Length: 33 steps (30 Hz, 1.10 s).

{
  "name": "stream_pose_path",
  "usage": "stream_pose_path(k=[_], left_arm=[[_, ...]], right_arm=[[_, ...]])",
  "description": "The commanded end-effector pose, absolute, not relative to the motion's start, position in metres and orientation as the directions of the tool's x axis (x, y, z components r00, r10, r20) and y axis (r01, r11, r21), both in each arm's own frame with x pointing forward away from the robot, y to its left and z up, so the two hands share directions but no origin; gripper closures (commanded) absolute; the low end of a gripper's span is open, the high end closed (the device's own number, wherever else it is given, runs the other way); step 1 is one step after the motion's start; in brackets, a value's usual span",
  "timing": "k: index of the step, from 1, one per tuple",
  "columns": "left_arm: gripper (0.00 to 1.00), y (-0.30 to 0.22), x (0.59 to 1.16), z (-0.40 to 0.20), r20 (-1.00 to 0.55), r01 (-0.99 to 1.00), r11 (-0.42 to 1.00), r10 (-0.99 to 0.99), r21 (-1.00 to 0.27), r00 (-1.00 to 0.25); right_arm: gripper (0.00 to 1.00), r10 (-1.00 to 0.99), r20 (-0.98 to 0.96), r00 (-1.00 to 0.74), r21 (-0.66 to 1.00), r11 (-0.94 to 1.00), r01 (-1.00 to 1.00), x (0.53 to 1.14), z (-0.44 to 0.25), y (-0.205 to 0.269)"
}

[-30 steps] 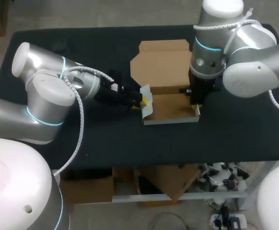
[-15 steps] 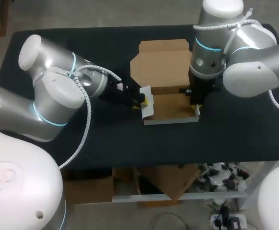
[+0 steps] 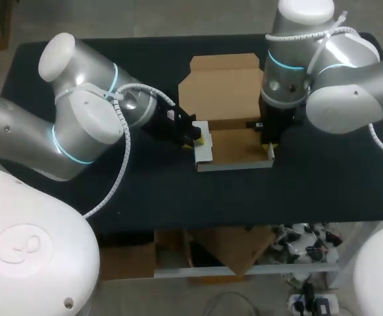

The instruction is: Assemble the packaging by folding the flat box into shape, placing the metal phone stand inside, and closing the box properly

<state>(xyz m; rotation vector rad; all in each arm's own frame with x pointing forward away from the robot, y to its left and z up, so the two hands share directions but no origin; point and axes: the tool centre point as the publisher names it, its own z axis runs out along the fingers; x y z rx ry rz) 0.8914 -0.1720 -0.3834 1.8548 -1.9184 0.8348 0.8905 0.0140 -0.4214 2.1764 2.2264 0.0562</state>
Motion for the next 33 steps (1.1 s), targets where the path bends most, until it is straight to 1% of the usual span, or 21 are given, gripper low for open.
stream_pose_path(k=[1, 13, 24, 26, 29, 33], left_arm=[[0.66, -0.179, 0.894, -0.384, 0.424, -0.985, -0.030, -0.904, -0.170, -0.046], [0.68, -0.181, 0.895, -0.391, 0.271, -0.985, -0.054, -0.963, -0.164, 0.008], [0.69, -0.179, 0.897, -0.398, 0.177, -0.987, -0.053, -0.984, -0.150, 0.026], [0.70, -0.178, 0.897, -0.399, 0.161, -0.987, -0.061, -0.986, -0.152, 0.037], [0.75, -0.178, 0.897, -0.400, 0.136, -0.985, -0.075, -0.989, -0.157, 0.054], [0.79, -0.177, 0.897, -0.403, 0.103, -0.983, -0.088, -0.992, -0.162, 0.072]], right_arm=[[1.00, 1.000, 0.005, -0.023, 0.044, 0.022, 0.999, 0.890, -0.422, 0.015], [1.00, 1.000, 0.005, -0.023, 0.044, 0.022, 0.999, 0.890, -0.422, 0.015], [1.00, 1.000, 0.005, -0.023, 0.044, 0.022, 0.999, 0.890, -0.422, 0.015], [1.00, 1.000, 0.005, -0.023, 0.044, 0.022, 0.999, 0.890, -0.422, 0.015], [1.00, 1.000, 0.005, -0.023, 0.044, 0.022, 0.999, 0.890, -0.422, 0.015], [1.00, 1.000, 0.005, -0.023, 0.044, 0.022, 0.999, 0.890, -0.422, 0.015]])
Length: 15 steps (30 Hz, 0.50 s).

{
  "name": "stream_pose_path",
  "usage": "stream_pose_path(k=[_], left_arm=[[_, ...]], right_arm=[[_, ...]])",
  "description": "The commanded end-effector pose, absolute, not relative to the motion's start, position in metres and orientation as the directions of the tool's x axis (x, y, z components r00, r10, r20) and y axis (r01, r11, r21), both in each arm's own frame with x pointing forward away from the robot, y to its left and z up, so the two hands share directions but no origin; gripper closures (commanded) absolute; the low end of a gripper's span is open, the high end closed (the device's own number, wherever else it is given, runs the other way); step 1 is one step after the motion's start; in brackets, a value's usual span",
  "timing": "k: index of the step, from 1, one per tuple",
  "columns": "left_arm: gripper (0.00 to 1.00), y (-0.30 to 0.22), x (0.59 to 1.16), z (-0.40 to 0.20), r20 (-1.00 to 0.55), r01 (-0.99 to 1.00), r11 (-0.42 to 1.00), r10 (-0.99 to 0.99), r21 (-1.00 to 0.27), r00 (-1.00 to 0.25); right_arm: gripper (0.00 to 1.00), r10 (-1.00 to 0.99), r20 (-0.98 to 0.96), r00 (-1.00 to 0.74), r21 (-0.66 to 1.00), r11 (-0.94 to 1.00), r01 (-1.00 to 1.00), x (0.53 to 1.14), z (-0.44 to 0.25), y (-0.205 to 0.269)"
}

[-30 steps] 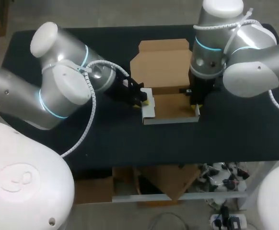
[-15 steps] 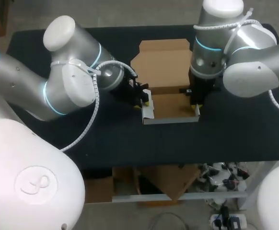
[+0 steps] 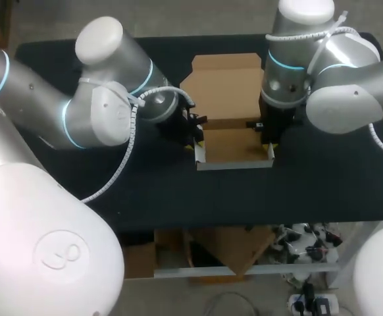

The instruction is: Assemble the packaging by folding the flat box into shape, placing the metal phone stand inside, and closing the box properly

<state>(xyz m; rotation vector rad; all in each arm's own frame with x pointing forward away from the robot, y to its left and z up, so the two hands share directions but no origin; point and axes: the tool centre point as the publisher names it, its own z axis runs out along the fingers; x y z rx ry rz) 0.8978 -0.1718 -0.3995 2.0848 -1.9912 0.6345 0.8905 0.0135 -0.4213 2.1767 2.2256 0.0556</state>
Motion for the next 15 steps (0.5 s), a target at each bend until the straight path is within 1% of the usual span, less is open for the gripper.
stream_pose_path(k=[1, 2, 3, 12, 15], left_arm=[[0.80, -0.177, 0.898, -0.403, 0.092, -0.982, -0.092, -0.993, -0.164, 0.078], [0.84, -0.177, 0.898, -0.404, 0.078, -0.982, -0.093, -0.994, -0.167, 0.081], [0.84, -0.177, 0.898, -0.405, 0.067, -0.981, -0.096, -0.994, -0.168, 0.086], [0.83, -0.177, 0.901, -0.412, -0.005, -0.981, -0.106, -0.994, -0.165, 0.108], [0.84, -0.177, 0.901, -0.413, -0.029, -0.979, -0.115, -0.992, -0.171, 0.122]], right_arm=[[1.00, 1.000, 0.005, -0.023, 0.044, 0.022, 0.999, 0.890, -0.422, 0.015], [1.00, 1.000, 0.005, -0.023, 0.044, 0.022, 0.999, 0.890, -0.422, 0.015], [1.00, 1.000, 0.005, -0.023, 0.044, 0.022, 0.999, 0.890, -0.422, 0.015], [1.00, 1.000, 0.005, -0.023, 0.044, 0.022, 0.999, 0.890, -0.422, 0.015], [1.00, 1.000, 0.005, -0.023, 0.044, 0.022, 0.999, 0.890, -0.422, 0.015]])
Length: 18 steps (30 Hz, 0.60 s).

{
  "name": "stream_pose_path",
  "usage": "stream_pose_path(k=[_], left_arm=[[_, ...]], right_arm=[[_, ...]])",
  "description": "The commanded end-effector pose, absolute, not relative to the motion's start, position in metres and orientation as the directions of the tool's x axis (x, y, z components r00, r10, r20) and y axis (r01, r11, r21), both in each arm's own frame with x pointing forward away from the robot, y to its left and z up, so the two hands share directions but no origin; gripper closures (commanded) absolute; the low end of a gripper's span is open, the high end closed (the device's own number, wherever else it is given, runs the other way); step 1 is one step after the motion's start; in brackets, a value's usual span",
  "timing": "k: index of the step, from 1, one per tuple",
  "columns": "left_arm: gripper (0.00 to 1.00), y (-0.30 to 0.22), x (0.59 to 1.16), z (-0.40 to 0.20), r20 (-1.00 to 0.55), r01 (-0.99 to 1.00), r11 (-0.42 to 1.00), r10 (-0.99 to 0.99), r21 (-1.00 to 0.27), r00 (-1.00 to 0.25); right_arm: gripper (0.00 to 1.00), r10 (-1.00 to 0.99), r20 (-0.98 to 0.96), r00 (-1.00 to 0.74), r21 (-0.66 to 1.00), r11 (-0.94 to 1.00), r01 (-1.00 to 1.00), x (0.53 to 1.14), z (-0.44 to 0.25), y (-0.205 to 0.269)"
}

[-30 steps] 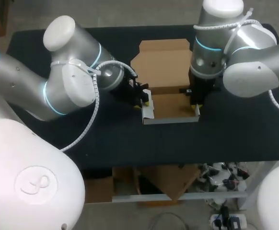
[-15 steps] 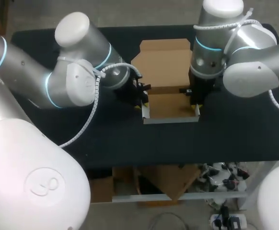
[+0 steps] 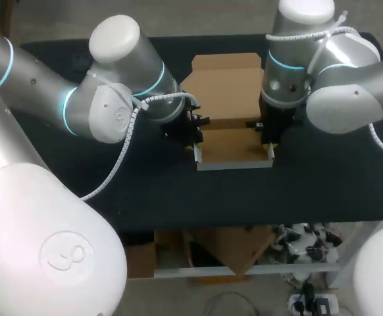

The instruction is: Assemble the packaging by folding the flat box into shape, placing the metal phone stand inside, and closing the box properly

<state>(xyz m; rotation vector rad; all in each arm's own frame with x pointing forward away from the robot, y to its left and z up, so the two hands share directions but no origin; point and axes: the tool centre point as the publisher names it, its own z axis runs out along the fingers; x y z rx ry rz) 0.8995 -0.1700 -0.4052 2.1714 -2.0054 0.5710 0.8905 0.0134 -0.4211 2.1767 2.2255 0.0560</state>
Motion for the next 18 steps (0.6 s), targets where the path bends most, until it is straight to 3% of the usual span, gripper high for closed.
stream_pose_path(k=[1, 6, 9, 18], left_arm=[[0.84, -0.1771, 0.9015, -0.4135, -0.031, -0.979, -0.114, -0.992, -0.169, 0.121], [0.87, -0.1773, 0.9021, -0.4149, -0.055, -0.977, -0.123, -0.989, -0.173, 0.135], [1.00, -0.1771, 0.9024, -0.4153, -0.065, -0.978, -0.125, -0.988, -0.169, 0.138], [1.00, -0.1766, 0.9023, -0.4168, -0.132, -0.979, -0.125, -0.980, -0.162, 0.147]], right_arm=[[1.00, 1.000, 0.005, -0.023, 0.044, 0.022, 0.999, 0.8902, -0.4222, 0.0148], [1.00, 1.000, 0.005, -0.023, 0.044, 0.022, 0.999, 0.8902, -0.4222, 0.0148], [1.00, 1.000, 0.005, -0.023, 0.044, 0.022, 0.999, 0.8902, -0.4222, 0.0148], [1.00, 1.000, 0.005, -0.023, 0.044, 0.022, 0.999, 0.8902, -0.4222, 0.0148]])
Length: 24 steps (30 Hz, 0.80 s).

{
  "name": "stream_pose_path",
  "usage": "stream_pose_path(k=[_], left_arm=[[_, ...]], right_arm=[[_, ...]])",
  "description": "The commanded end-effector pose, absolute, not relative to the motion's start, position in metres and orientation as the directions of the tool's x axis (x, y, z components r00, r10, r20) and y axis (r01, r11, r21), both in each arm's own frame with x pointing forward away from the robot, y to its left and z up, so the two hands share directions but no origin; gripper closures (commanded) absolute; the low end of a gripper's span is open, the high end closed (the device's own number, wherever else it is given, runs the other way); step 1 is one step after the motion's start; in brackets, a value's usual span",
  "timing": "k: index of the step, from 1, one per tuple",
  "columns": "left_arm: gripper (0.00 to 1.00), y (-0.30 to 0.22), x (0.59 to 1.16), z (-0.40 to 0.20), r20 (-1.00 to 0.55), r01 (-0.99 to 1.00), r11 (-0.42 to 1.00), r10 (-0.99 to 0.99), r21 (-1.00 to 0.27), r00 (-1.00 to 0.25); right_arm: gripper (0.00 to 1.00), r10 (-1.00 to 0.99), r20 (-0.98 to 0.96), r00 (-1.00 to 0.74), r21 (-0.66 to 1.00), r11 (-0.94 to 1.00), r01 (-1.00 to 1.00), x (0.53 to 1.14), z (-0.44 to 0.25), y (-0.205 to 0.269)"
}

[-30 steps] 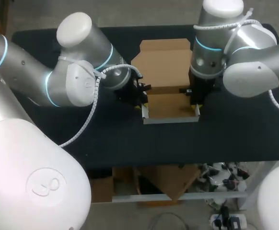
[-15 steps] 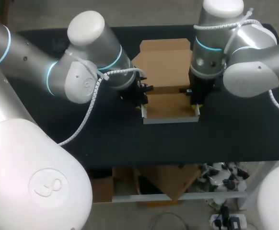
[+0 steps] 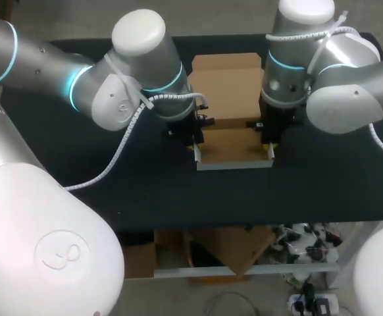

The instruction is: Assemble the packaging by folding the flat box into shape, placing the metal phone stand inside, and closing the box properly

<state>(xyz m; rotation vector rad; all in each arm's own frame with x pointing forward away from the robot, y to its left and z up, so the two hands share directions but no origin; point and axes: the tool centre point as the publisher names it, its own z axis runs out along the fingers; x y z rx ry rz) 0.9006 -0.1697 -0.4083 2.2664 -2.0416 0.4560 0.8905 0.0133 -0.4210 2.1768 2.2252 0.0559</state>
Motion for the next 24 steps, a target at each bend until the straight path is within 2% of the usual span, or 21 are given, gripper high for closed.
stream_pose_path(k=[1, 24], left_arm=[[1.00, -0.1766, 0.9023, -0.4172, -0.145, -0.978, -0.125, -0.978, -0.165, 0.149], [1.00, -0.1693, 0.9008, -0.4160, -0.217, -0.981, -0.087, -0.968, -0.176, 0.125]], right_arm=[[1.00, 1.000, 0.005, -0.023, 0.044, 0.022, 0.999, 0.8902, -0.4222, 0.0148], [1.00, 1.000, 0.005, -0.023, 0.044, 0.022, 0.999, 0.8902, -0.4222, 0.0148]])
